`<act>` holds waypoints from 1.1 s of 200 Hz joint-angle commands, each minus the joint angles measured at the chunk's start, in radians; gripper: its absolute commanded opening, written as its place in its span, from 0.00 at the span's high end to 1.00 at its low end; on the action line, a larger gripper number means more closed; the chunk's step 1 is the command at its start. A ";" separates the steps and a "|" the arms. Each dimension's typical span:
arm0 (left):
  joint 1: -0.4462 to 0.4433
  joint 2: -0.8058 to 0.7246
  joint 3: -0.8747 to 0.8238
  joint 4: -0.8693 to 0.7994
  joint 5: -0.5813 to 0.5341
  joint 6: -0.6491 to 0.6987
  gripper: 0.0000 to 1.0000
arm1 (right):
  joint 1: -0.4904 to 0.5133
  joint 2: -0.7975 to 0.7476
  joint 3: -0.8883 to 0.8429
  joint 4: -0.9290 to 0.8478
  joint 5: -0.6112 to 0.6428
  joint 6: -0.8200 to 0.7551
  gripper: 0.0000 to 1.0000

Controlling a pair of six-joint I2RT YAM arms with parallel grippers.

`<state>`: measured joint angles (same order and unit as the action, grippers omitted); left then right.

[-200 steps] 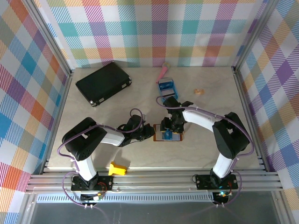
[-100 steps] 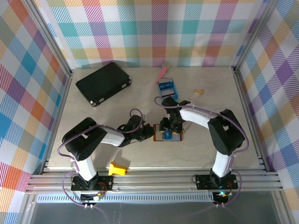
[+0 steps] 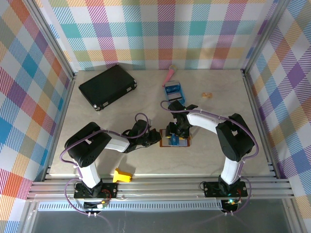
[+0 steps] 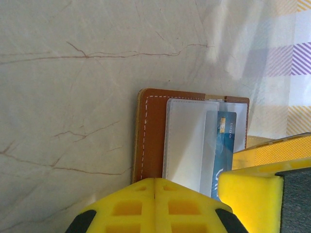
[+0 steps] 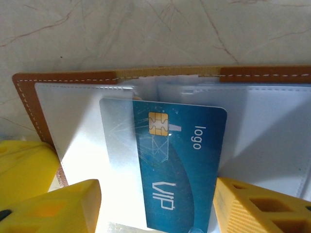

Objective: Put the credit cards into the card holder

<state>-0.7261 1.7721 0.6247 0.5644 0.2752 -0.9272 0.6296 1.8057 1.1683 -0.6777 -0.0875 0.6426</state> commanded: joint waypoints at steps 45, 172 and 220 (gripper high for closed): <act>-0.016 0.027 -0.018 -0.032 0.004 -0.003 1.00 | -0.004 0.011 0.018 0.019 -0.054 -0.008 0.41; -0.018 0.023 -0.028 -0.025 0.002 -0.006 1.00 | -0.004 0.011 -0.018 0.109 -0.150 0.027 0.44; -0.018 0.021 -0.028 -0.026 0.001 -0.006 1.00 | -0.003 -0.035 -0.009 0.042 -0.049 -0.010 0.44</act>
<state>-0.7319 1.7737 0.6186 0.5800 0.2752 -0.9276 0.6289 1.8053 1.1595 -0.5842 -0.1867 0.6487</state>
